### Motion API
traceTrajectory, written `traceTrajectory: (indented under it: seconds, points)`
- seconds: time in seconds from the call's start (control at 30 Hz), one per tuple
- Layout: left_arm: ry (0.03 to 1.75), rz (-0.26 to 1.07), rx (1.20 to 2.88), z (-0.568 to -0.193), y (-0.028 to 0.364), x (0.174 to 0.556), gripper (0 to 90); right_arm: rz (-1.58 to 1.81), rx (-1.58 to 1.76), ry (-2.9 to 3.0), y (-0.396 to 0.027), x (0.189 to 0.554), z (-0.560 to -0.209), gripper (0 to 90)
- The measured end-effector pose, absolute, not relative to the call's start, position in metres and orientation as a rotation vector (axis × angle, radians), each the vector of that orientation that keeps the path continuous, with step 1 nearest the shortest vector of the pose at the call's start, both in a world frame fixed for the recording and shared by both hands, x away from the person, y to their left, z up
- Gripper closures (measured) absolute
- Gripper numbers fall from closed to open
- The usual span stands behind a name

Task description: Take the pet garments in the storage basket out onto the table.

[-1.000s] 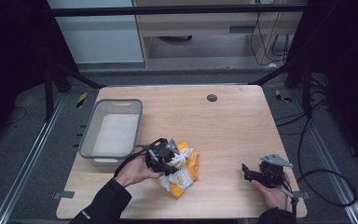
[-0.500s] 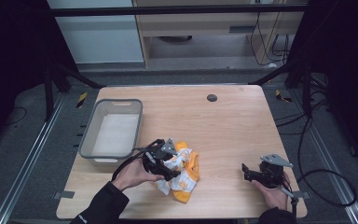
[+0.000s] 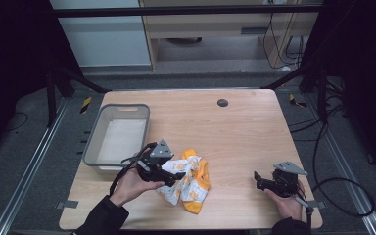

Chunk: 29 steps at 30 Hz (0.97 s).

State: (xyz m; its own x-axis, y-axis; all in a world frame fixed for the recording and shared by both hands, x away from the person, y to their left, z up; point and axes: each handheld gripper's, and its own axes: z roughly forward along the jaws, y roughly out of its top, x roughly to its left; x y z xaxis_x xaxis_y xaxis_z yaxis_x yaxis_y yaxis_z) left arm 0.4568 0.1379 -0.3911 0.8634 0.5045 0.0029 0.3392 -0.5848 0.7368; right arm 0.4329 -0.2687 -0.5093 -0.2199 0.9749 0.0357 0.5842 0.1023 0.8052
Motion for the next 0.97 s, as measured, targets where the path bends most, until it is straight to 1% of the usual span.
traceTrajectory:
  seconds: [0.13, 0.3, 0.4, 0.47, 0.63, 0.97]
  points:
    - [0.661, 0.323, 2.161, -0.391, 0.152, 0.452, 23.6, 0.975, 1.517, 1.866, -0.269, 0.433, -0.509, 8.5]
    - [0.724, 0.354, 2.056, -0.395, 0.169, 0.448, 24.2, 0.974, 1.514, 1.865, -0.269, 0.433, -0.509, 8.5]
    - [0.741, 0.368, 2.026, -0.399, 0.178, 0.445, 26.8, 0.974, 1.512, 1.865, -0.268, 0.433, -0.509, 8.5]
    - [0.750, 0.366, 2.008, -0.402, 0.185, 0.443, 32.1, 0.974, 1.513, 1.865, -0.268, 0.433, -0.509, 8.4]
    - [0.783, 0.392, 1.979, -0.407, 0.201, 0.438, 36.0, 0.974, 1.505, 1.863, -0.268, 0.432, -0.509, 8.3]
    - [0.856, 0.463, 1.908, -0.421, 0.228, 0.424, 36.5, 0.981, 1.503, 1.856, -0.269, 0.431, -0.509, 8.1]
